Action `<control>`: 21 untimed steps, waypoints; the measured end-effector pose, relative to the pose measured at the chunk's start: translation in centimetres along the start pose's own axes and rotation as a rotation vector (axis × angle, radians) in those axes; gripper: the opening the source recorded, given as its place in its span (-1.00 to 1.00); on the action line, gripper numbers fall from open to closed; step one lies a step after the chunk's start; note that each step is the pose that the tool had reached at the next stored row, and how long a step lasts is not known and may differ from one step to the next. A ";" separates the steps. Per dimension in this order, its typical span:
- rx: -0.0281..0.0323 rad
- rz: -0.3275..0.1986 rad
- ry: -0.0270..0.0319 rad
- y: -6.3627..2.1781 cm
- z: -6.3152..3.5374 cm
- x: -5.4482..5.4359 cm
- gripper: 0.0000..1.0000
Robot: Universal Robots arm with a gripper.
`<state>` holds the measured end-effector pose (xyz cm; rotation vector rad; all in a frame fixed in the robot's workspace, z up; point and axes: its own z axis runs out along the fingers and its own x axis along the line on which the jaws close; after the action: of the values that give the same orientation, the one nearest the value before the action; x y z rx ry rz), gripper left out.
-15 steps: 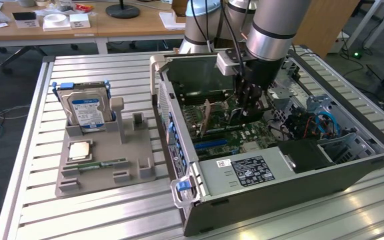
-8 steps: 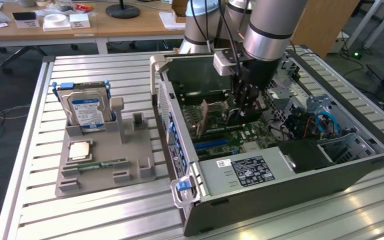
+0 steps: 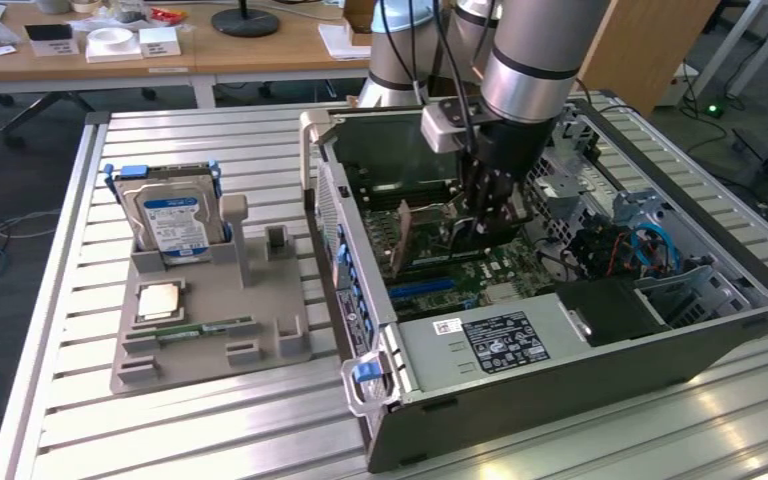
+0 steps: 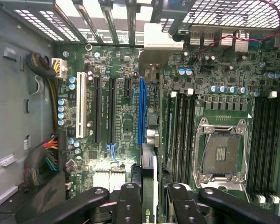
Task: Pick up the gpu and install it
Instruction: 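Insert the gpu into the slot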
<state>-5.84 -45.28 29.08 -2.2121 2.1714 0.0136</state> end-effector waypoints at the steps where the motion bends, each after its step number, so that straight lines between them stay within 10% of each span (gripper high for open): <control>1: 0.0000 0.000 0.0001 0.01 0.06 0.0 -0.48; 21: 0.0000 0.000 0.0001 0.08 0.58 0.0 -0.48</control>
<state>-5.90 -45.28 28.50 -2.2121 2.1716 0.0135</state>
